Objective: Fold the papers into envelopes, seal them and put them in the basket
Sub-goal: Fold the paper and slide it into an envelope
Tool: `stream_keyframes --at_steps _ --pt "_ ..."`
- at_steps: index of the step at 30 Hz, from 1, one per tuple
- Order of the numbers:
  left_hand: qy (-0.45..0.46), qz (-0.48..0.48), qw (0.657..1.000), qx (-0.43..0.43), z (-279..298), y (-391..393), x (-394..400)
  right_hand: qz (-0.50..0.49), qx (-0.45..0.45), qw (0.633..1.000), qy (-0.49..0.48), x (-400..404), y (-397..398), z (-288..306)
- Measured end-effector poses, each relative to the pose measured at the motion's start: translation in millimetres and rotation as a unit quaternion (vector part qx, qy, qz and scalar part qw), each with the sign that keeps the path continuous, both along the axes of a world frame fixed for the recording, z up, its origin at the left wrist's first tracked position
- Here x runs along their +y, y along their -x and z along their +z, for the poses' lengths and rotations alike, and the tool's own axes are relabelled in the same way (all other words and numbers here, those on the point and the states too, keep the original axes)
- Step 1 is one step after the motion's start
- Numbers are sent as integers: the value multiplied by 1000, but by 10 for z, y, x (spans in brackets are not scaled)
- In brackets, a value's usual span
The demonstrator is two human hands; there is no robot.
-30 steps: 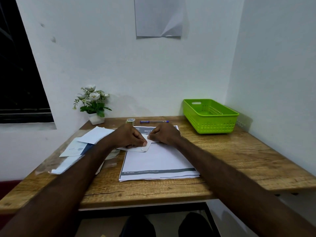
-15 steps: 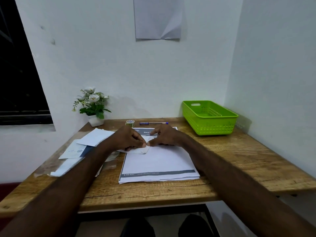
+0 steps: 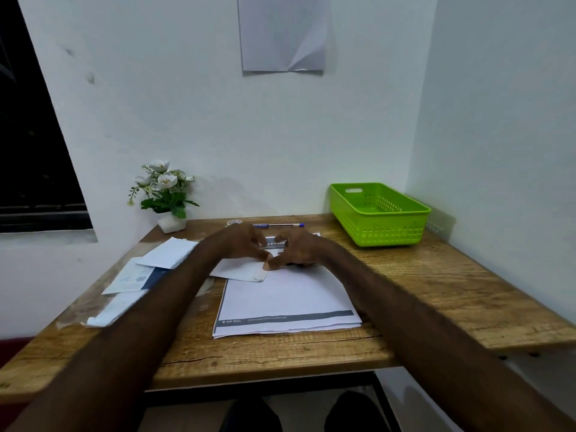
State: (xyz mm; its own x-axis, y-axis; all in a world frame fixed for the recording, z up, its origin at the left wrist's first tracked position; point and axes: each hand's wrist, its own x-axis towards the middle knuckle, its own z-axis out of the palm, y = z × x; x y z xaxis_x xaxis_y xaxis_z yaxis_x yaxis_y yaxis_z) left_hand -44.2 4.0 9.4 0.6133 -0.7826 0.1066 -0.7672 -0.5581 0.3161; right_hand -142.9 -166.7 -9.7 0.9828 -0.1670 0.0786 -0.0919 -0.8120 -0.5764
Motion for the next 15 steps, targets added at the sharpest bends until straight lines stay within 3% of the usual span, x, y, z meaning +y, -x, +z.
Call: stream_keyframes --at_steps 5,15 --pt "-66 47 995 53 40 -177 -151 -1 6 1000 25 7 -3 13" --pt "-13 0 996 88 -132 -255 -140 -9 10 1000 4 10 -6 -8"
